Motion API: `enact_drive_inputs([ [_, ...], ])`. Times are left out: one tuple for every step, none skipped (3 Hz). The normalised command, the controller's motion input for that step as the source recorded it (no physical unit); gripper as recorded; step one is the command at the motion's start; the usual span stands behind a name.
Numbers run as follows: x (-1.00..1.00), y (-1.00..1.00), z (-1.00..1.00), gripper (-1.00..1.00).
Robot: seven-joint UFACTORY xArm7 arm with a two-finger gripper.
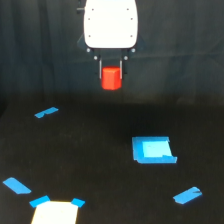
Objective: Pick up the red object from the table
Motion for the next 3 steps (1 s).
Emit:
enact_drive_inputs([
  [-0.32,-0.43,0.51,-0.62],
  [-0.20,-0.41,0.58,-1.00],
  [-0.21,-0.82,0.24,-0.87],
])
